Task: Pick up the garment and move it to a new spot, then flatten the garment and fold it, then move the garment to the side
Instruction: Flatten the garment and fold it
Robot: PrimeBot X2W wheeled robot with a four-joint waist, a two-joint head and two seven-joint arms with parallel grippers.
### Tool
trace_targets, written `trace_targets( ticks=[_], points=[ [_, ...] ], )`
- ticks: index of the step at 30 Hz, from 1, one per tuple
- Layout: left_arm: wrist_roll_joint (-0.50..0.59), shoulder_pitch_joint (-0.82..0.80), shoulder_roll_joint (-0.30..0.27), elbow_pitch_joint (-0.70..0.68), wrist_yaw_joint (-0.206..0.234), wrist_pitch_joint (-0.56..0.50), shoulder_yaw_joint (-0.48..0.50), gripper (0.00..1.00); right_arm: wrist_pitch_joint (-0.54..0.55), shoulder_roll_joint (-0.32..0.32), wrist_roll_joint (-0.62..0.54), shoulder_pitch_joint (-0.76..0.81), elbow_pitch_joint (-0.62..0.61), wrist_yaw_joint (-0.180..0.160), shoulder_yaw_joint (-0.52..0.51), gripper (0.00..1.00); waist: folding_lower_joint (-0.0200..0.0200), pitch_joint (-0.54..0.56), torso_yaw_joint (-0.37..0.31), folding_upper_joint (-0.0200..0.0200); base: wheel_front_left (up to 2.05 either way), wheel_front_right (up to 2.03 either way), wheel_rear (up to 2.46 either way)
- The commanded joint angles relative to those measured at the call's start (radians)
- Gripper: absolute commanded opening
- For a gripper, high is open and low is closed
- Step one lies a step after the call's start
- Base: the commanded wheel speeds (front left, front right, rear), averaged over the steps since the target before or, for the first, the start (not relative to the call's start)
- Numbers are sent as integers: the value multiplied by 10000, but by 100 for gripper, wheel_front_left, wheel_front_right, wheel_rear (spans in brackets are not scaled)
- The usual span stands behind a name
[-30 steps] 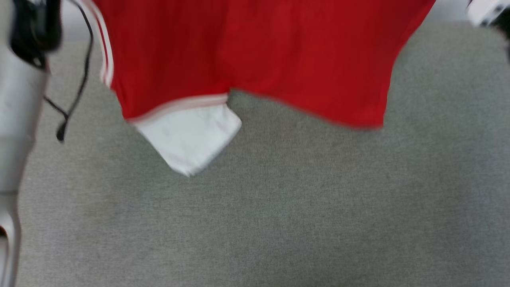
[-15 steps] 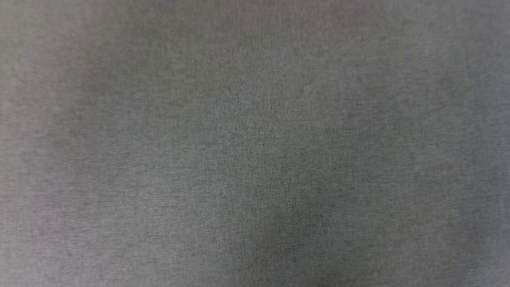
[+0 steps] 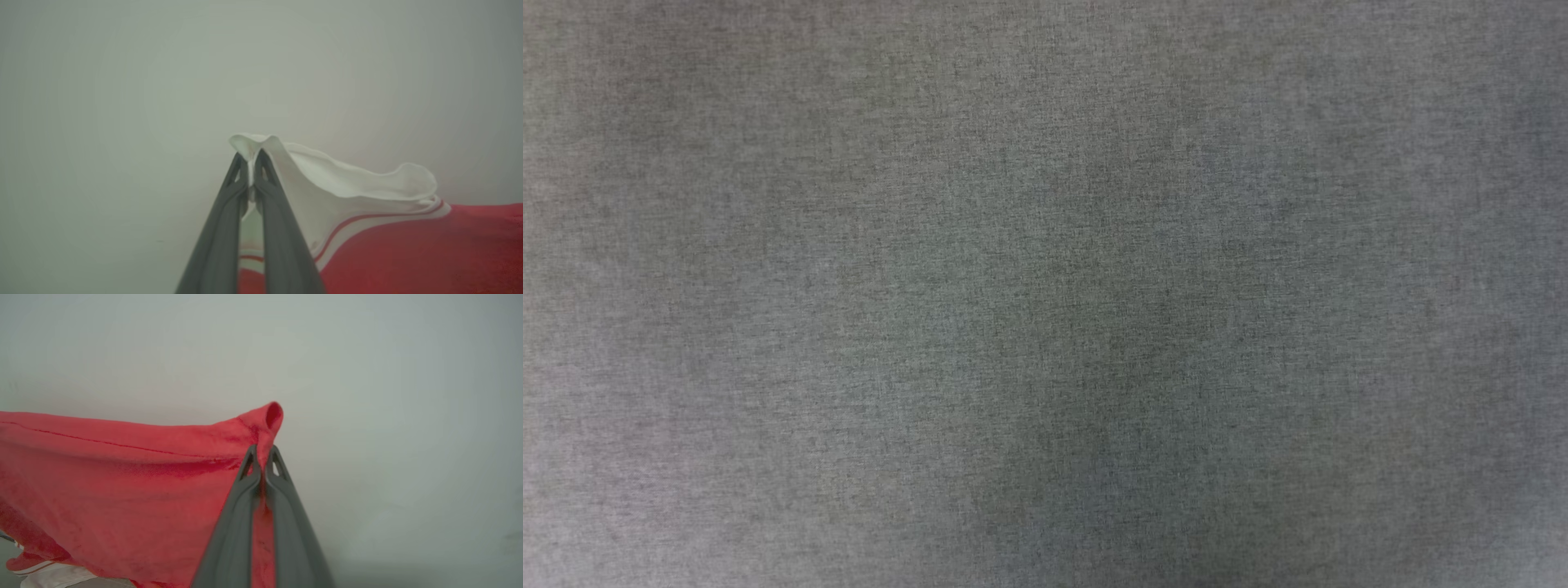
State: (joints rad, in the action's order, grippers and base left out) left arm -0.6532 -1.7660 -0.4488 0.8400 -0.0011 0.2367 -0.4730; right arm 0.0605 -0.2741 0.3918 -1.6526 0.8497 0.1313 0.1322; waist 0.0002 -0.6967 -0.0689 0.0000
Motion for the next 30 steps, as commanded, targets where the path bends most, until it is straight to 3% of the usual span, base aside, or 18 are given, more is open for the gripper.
trace_targets(
  ticks=[1, 12, 19, 23, 30],
  points=[
    [-90, 271, 110, 287, -147, 76, -16, 0, -101, 43, 142, -110, 173, -11, 199, 0, -2, -26, 36, 0, 0, 0, 0],
    [-637, 1982, 405, 1379, -774, 254, 215, 0, -213, -98, 1139, 1547, 430, -9, 1879, 0, -2, 928, 197, 0, 0, 0, 0],
    [-1141, 5004, 585, 1138, -978, 296, 599, 0, -540, -496, 2121, 4232, 4, -9, 2938, 0, -2, 2552, 399, 0, 0, 0, 0],
    [-1241, 7318, 533, 439, -800, 291, 871, 0, -594, -737, 2718, 6013, -374, -11, 3349, 0, -2, 3559, 456, 0, 0, 0, 0],
    [-1476, 11204, 71, -1233, -95, 202, 1093, 0, -670, -1236, 3258, 8734, -1226, -12, 3719, 0, -2, 4928, 473, 0, 0, 0, 0]
  ],
)
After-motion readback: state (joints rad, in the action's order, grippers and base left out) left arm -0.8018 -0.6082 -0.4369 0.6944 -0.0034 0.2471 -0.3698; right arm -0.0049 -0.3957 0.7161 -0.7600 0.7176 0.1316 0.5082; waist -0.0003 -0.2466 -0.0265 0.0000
